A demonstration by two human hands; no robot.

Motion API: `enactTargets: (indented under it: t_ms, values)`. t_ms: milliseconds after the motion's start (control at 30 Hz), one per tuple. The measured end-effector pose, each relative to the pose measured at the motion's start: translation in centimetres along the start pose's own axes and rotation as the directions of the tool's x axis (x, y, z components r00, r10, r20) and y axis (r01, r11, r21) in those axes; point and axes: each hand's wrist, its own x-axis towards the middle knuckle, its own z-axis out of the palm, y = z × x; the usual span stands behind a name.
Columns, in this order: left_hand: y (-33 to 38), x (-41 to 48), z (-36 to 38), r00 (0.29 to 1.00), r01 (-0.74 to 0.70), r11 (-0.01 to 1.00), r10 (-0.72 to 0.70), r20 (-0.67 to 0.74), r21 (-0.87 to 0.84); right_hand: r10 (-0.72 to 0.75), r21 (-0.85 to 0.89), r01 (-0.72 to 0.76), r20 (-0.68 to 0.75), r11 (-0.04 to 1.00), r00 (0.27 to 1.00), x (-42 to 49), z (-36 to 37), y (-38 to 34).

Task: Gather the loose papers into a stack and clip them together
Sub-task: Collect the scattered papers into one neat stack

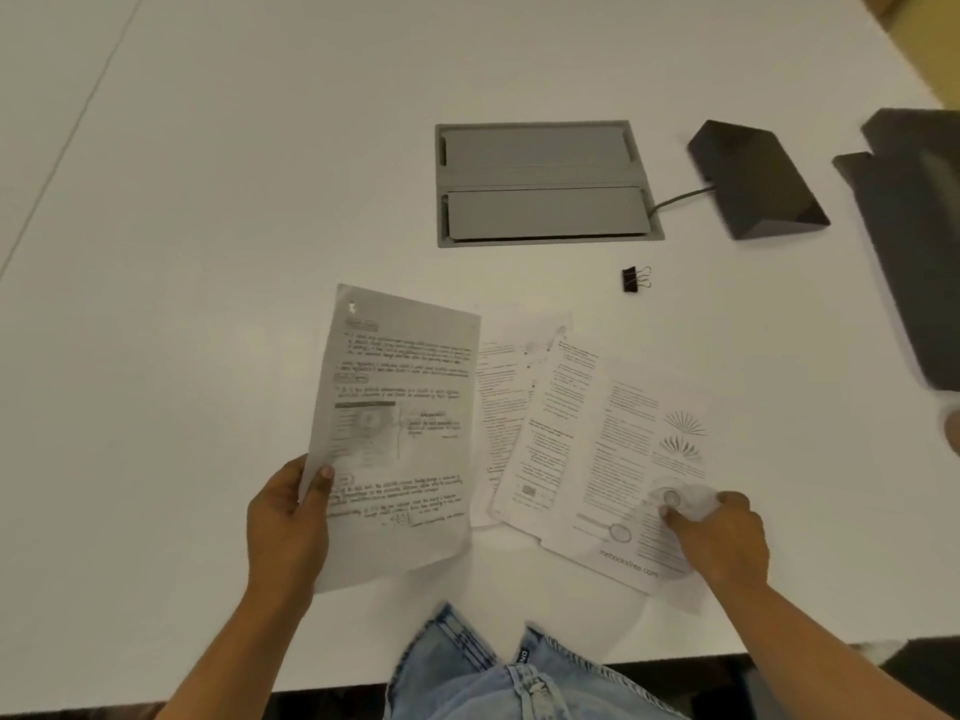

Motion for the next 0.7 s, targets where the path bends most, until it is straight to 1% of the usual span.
enactTargets:
  t_ms: [67,133,200,267,367,433,500,600,700]
  values:
    - [0.1,-0.5,0.8,0.999,0.013,1.000,-0.012,0.029,-0.015,0.032,0.059,-0.031,-0.006,0.998,0.999,0.1,0.0,0.0]
    - [0.4,-0.9,1.3,0.999,0.018,0.999,-0.017,0.044,-0.033,0.098,0.146,-0.094,-0.021,0.985,0.995,0.2,0.0,-0.3]
    - [0.8,-1.0,1.6,0.999,0.021,0.998,-0.019,0.033,-0.055,0.148,0.219,-0.142,-0.014,0.965,0.989,0.3,0.0,-0.5]
    - [1.2,-0.9,1.6,1.000,0.016,0.998,-0.016,0.012,-0.066,0.164,0.265,-0.165,0.024,0.950,0.986,0.6,0.0,-0.4]
    - [1.6,-0.6,1.5,1.000,0.009,0.997,-0.010,-0.010,-0.077,0.108,0.258,-0.125,0.082,0.958,0.991,0.7,0.0,0.0]
    - [1.7,-0.4,1.6,1.000,0.008,0.997,-0.009,-0.005,-0.081,0.076,0.223,-0.087,0.059,0.971,0.995,0.8,0.0,0.2]
    - [1.8,-0.4,1.9,1.000,0.019,0.996,-0.019,-0.003,-0.089,0.068,0.237,-0.070,0.017,0.969,0.998,0.9,0.1,0.5]
    - [1.7,-0.5,2.1,0.999,0.044,0.993,-0.044,0.003,-0.113,-0.001,0.313,0.002,-0.003,0.950,1.000,0.7,-0.5,1.0]
    - [1.5,-0.4,2.5,0.998,0.069,0.990,-0.068,0.013,-0.122,-0.099,0.462,0.081,0.014,0.883,0.995,0.1,-2.6,1.3]
